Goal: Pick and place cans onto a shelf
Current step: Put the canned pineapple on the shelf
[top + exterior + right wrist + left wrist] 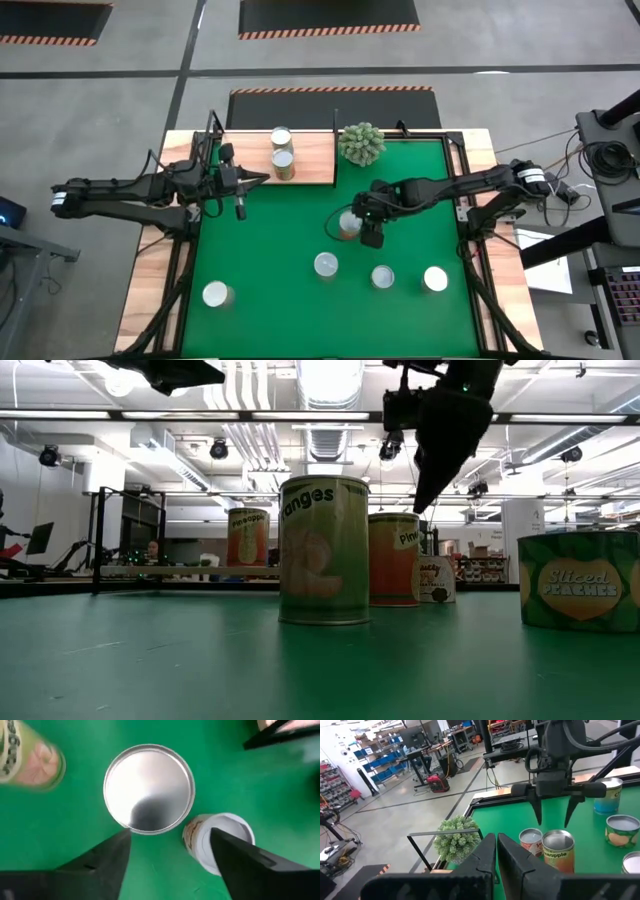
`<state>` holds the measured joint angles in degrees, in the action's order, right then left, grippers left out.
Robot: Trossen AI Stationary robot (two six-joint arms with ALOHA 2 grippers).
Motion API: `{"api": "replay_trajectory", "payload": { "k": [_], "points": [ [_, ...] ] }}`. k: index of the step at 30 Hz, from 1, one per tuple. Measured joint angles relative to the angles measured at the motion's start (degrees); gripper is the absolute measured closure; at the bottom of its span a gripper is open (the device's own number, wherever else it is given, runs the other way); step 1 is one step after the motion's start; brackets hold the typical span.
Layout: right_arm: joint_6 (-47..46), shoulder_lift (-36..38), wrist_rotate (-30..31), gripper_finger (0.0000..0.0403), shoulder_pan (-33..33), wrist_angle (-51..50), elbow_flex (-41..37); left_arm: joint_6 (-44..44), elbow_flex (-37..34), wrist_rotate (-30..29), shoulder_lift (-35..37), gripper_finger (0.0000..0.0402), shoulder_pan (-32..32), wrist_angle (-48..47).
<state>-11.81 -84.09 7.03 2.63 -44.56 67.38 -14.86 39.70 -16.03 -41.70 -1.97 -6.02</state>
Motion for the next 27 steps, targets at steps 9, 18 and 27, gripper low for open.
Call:
{"api": "replay_trajectory", "payload": {
  "k": [9,18,27],
  "points": [
    [7.00,-5.57,0.44,0.0059,0.07,2.51,-0.86,-0.71,0.02,-0.02,-0.42,0.0402,-0.01,1.04],
    [9.75,-8.65,0.32,0.0067,0.07,5.60,1.76,-0.73,0.04,-0.04,-0.59,0.0402,0.01,1.49],
    [9.67,-9.74,-1.26,0.0076,-0.04,6.55,3.14,-0.73,0.04,-0.04,-0.60,0.0402,0.01,1.46]
  ]
}}
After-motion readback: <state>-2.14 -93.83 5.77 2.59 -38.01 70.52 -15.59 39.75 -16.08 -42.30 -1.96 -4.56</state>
